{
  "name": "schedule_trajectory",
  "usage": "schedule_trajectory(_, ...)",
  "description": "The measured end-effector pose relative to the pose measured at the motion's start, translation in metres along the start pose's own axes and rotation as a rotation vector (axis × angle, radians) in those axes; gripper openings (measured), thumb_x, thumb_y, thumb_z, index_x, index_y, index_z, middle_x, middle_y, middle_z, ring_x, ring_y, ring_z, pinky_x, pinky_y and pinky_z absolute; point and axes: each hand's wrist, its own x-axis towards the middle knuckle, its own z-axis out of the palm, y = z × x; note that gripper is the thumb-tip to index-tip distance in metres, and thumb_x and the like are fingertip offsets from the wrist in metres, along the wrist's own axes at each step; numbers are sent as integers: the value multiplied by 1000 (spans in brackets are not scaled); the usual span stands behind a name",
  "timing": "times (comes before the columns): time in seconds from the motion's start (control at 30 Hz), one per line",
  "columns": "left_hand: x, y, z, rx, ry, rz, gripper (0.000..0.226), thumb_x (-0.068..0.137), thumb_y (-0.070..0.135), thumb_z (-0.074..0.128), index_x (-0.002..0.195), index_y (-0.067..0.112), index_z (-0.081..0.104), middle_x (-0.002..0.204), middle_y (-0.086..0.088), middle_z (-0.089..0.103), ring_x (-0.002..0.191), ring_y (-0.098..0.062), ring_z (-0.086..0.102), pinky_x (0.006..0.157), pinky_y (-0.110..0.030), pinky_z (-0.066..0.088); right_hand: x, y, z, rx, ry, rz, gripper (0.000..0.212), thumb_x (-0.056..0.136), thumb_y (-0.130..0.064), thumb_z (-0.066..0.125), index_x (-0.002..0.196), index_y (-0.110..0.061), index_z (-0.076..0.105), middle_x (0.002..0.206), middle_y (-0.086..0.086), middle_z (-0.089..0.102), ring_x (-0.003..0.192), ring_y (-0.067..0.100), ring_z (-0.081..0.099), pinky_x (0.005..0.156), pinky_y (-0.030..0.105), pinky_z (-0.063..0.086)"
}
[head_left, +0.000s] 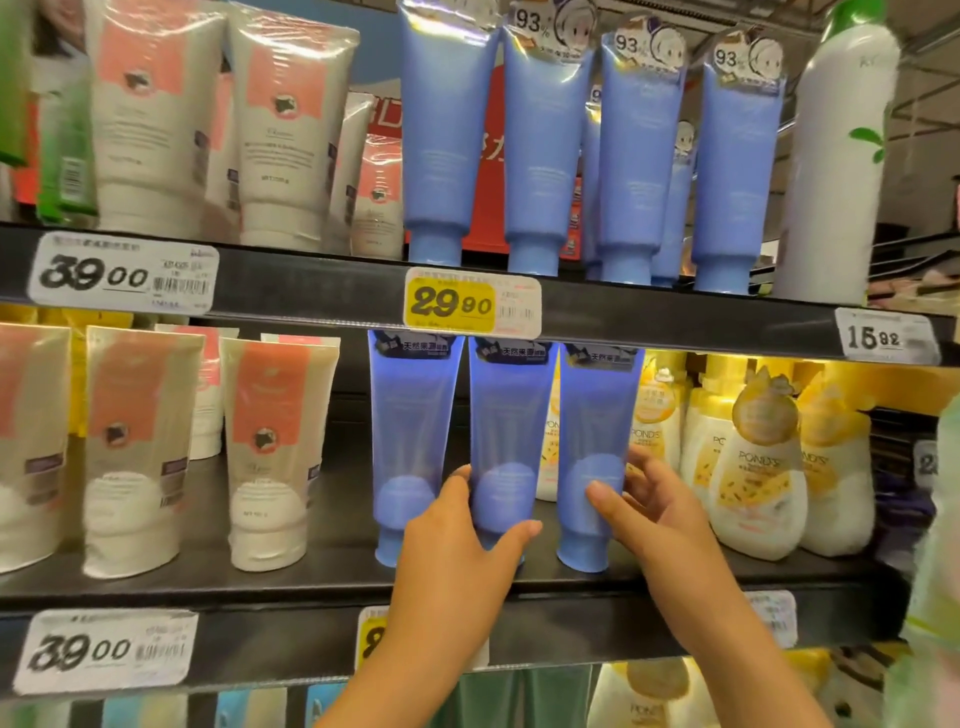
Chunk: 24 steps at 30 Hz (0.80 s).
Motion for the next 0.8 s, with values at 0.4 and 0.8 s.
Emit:
schedule_trajectory(0.4,-5,11,6,53,82,-40,41,72,38,76,99,33,46,80,11,62,87,-21,66,77,-38,54,-1,10,0,-266,36,-8,64,59,-43,77,114,-26,49,105,-13,63,92,1,63,69,18,52)
schedule_trajectory(0.8,-9,13,-6,-87,23,-83,33,66,26,81,75,33,50,75,17,65,71,-2,65,66,-21,53,2,11,1,-326,59,-23,51,76,-26,74,116,-29,43,109,-19,56,96,0,59,69,17,51)
